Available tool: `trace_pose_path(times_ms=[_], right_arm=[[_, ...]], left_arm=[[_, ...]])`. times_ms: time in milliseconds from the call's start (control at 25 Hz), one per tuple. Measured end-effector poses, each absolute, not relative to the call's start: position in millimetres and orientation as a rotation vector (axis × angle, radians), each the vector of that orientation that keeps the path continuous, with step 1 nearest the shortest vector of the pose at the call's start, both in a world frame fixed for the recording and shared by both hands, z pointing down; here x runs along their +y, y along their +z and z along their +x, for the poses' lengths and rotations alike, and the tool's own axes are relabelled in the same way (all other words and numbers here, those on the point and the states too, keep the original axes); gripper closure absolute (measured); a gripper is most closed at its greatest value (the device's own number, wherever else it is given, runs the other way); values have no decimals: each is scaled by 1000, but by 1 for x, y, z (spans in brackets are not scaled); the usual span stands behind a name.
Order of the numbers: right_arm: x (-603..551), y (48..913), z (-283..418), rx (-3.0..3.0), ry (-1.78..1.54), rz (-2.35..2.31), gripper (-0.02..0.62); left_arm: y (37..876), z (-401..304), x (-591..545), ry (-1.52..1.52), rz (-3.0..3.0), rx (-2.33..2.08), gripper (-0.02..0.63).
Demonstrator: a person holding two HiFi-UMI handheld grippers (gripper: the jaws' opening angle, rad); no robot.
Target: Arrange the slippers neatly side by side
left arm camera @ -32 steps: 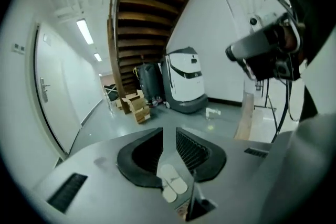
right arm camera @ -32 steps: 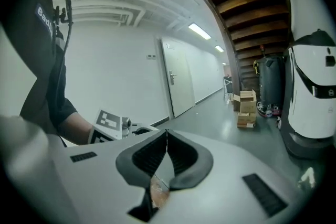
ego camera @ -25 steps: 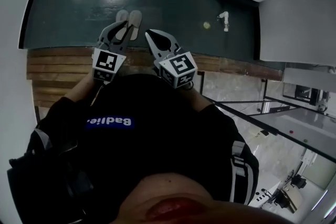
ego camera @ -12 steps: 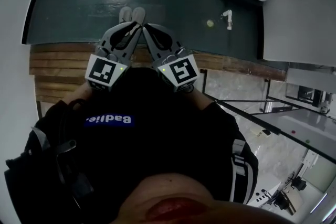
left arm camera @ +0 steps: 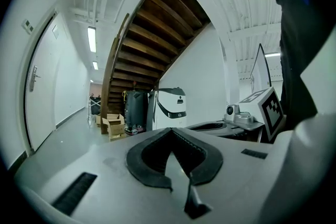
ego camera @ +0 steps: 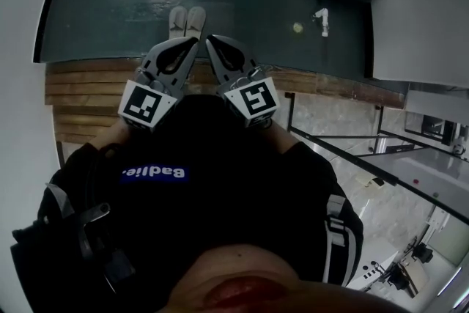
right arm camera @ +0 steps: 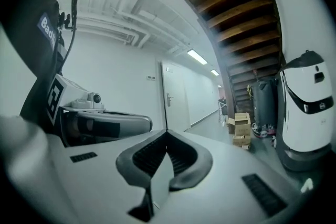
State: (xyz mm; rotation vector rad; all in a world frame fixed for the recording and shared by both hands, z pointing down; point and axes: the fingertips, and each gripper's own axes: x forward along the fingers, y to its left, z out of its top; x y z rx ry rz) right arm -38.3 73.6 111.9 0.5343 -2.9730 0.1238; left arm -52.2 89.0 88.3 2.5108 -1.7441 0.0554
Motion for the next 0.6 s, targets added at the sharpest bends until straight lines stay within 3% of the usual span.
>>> trace_pose_path(times_ms=[600], right_arm=[[76,104,-40,-3003,99,531,595]], left_arm=[[87,-49,87,61,2538,-1728,604]])
